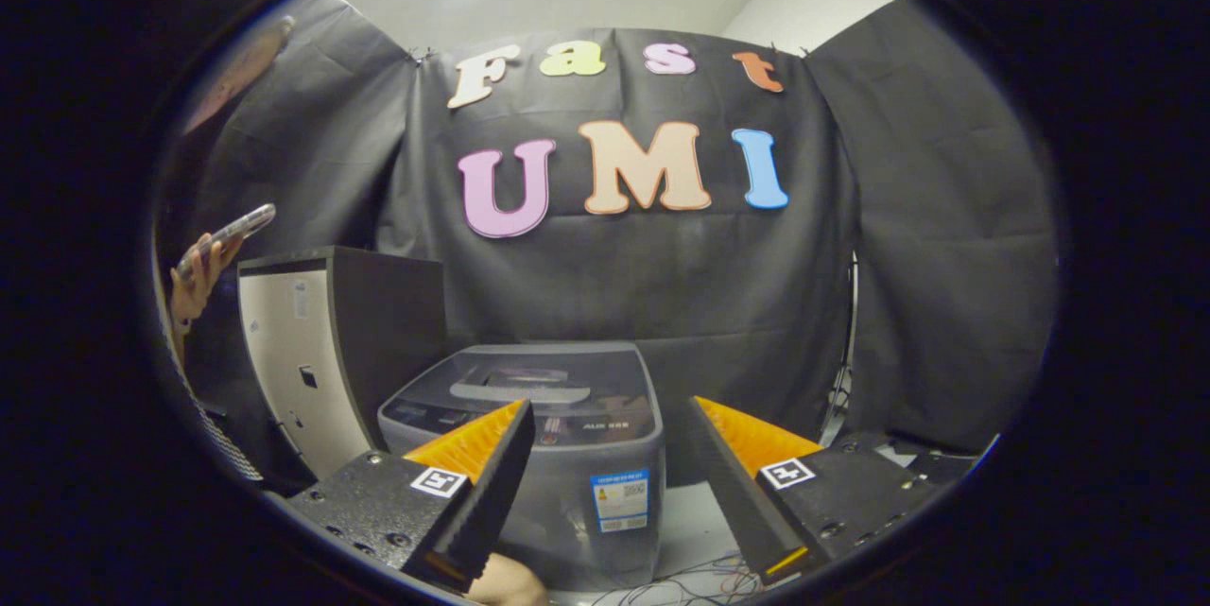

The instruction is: Put the clothes into the washing machine and then close the washing machine lid.

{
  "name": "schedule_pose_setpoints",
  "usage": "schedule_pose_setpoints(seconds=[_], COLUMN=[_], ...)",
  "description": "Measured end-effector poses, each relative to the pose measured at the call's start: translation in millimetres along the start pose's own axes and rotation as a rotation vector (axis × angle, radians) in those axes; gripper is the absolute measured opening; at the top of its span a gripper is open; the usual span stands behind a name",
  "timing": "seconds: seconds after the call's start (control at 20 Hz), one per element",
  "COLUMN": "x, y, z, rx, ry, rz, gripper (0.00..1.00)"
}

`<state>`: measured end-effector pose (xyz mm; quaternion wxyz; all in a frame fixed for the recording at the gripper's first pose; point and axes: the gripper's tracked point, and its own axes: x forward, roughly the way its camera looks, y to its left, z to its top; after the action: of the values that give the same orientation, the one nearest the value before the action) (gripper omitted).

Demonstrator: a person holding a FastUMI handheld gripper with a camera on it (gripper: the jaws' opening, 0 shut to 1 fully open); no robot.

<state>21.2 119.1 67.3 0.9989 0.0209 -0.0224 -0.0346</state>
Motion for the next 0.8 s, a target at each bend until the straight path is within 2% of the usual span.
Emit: schedule_pose_setpoints(seconds=[0.2, 0.8], x=[-18, -31], y=[6, 26], z=[-28, -39], rx=[0.01, -0.038], ry=[0.037, 0.038], rz=[0.017, 0.081], gripper=[0.97, 0.97])
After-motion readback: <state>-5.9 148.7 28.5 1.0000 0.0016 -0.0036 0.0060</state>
